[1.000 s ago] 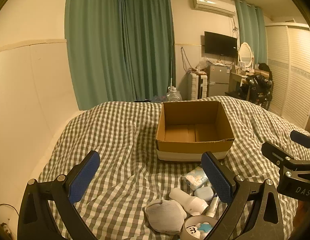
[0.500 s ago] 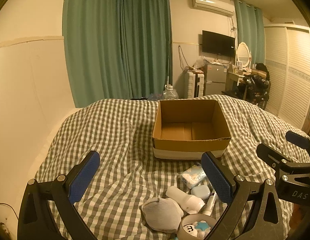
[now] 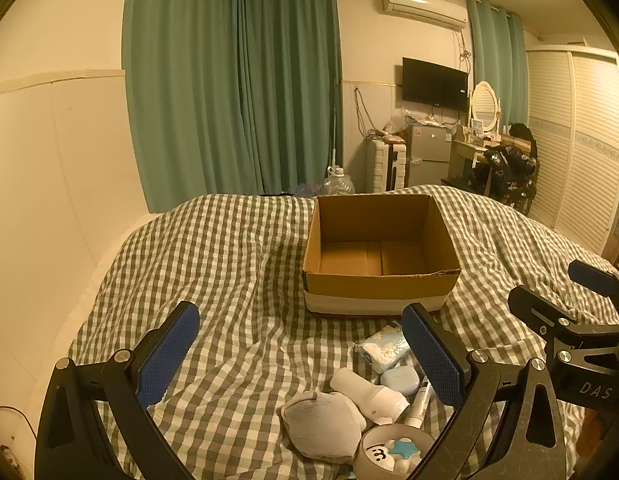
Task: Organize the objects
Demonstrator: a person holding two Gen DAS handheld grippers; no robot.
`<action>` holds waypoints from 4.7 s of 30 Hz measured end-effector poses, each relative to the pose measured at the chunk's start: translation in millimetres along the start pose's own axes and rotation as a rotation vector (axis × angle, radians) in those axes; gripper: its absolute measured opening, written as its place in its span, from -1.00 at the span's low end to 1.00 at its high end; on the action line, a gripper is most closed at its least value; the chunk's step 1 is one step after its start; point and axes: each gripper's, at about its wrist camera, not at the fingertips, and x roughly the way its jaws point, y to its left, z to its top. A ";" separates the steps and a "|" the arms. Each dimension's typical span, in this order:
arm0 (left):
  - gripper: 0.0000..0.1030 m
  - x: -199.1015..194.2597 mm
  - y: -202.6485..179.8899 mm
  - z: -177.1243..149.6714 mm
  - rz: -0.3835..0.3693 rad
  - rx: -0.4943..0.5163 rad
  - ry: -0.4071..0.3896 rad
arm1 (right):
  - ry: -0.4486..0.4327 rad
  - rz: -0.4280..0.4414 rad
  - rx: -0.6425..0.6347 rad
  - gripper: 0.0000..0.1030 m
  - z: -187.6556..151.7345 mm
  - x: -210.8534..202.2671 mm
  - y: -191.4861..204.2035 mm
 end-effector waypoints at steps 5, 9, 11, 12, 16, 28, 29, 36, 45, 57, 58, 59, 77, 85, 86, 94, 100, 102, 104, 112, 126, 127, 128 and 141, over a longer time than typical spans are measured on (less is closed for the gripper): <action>1.00 0.4 1.2 -0.2 -0.010 -0.002 0.003 | 0.004 0.000 -0.001 0.99 -0.1 0.9 0.6; 1.00 1.5 2.0 -1.3 0.012 -0.001 -0.002 | 0.005 -0.001 0.000 0.99 -0.2 1.1 0.4; 1.00 1.9 1.8 -2.3 0.019 0.003 -0.002 | 0.006 0.000 0.001 0.99 -0.3 1.5 0.6; 1.00 2.0 2.1 -2.2 0.021 0.002 -0.001 | 0.006 -0.001 0.002 0.99 -0.4 1.6 0.9; 1.00 1.4 2.0 -3.2 0.016 0.001 0.002 | 0.003 -0.003 0.003 0.99 -0.1 1.4 2.0; 1.00 -0.3 1.6 -3.6 0.012 -0.002 0.003 | -0.002 -0.005 0.000 0.99 -1.2 0.8 2.5; 1.00 -0.7 1.5 -3.5 0.012 -0.001 0.003 | -0.005 -0.006 -0.001 0.99 -1.2 0.4 2.9; 1.00 -5.4 -1.5 -1.9 0.022 0.017 -0.014 | -0.024 -0.005 -0.014 0.99 0.2 -6.2 7.4; 1.00 -7.0 -1.8 -2.2 0.022 0.018 -0.018 | -0.033 0.003 -0.030 0.99 1.9 -10.9 13.0; 1.00 0.3 -0.1 -1.4 0.051 0.026 0.039 | -0.024 0.017 -0.044 0.99 5.0 -14.8 15.9; 1.00 1.3 0.0 -1.4 0.052 0.026 0.045 | -0.024 0.018 -0.046 0.98 5.1 -15.2 16.3; 1.00 1.9 -0.1 -1.3 0.053 0.026 0.050 | -0.024 0.020 -0.047 0.97 5.1 -15.4 16.6; 1.00 51.1 -2.9 -41.1 -0.004 0.048 0.252 | 0.176 0.067 -0.038 0.87 -25.3 47.9 10.0; 0.79 81.9 -5.2 -69.9 -0.010 0.059 0.382 | 0.337 0.117 -0.023 0.58 -49.3 93.9 11.9; 0.74 85.0 -6.7 -72.2 -0.018 0.060 0.393 | 0.360 0.121 -0.027 0.52 -53.3 100.9 13.6; 0.62 103.7 -14.1 -89.7 -0.057 0.078 0.481 | 0.548 0.106 -0.106 -0.07 -80.6 148.5 32.8; 0.39 111.6 -14.4 -94.6 -0.077 0.067 0.513 | 0.639 0.142 -0.111 -0.36 -91.6 174.9 40.7; 0.31 109.0 -13.9 -94.9 -0.082 0.060 0.508 | 0.650 0.154 -0.104 -0.43 -94.5 178.7 41.5; 0.24 106.0 -13.8 -94.2 -0.082 0.057 0.502 | 0.634 0.155 -0.099 -0.49 -95.2 174.8 40.7; 0.14 90.2 -4.9 -86.3 -0.070 -0.011 0.460 | 0.577 0.177 -0.070 -0.60 -90.4 152.1 39.8; 0.10 53.1 5.3 -37.1 -0.021 -0.011 0.294 | 0.435 0.212 -0.071 -0.69 -44.5 113.0 41.5; 0.10 52.4 4.9 -32.0 -0.022 -0.007 0.286 | 0.426 0.216 -0.073 -0.69 -40.0 109.9 41.1; 0.10 52.6 5.1 -25.6 -0.025 -0.003 0.279 | 0.414 0.220 -0.075 -0.69 -34.9 105.9 40.9; 0.10 64.2 13.8 61.4 -0.014 0.047 0.166 | 0.200 0.198 -0.124 -0.70 74.0 61.3 35.6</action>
